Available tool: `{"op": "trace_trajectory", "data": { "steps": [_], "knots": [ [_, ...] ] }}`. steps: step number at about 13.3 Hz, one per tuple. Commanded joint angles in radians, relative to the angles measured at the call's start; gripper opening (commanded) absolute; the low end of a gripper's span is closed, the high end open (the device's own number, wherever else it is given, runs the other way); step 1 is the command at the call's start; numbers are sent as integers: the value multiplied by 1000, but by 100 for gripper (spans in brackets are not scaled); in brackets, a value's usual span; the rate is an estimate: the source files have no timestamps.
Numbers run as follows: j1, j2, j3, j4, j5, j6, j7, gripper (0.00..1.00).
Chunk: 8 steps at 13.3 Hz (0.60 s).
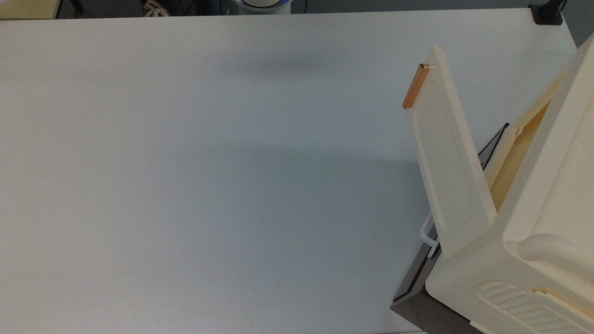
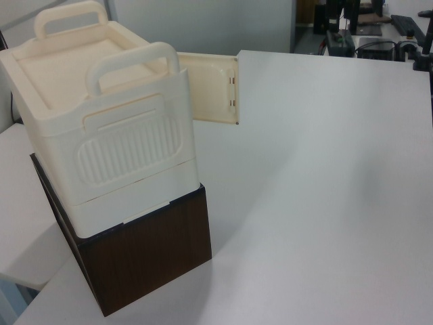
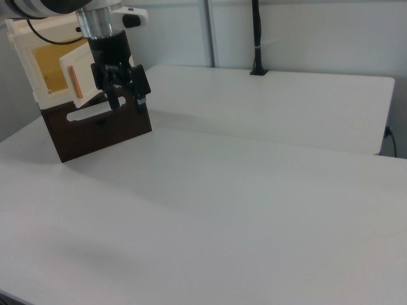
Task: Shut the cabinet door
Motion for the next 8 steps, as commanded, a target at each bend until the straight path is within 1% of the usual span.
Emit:
{"op": "trace_trajectory", "data": {
  "steps": [1,7,8],
  "knots": [
    [22,-23,-24,-20,31,3,5,100],
    [23,-25,-15,-23,29,-43,-28,100],
    [23,-25,-15,-23,29,-45,-41,95]
  ]
}}
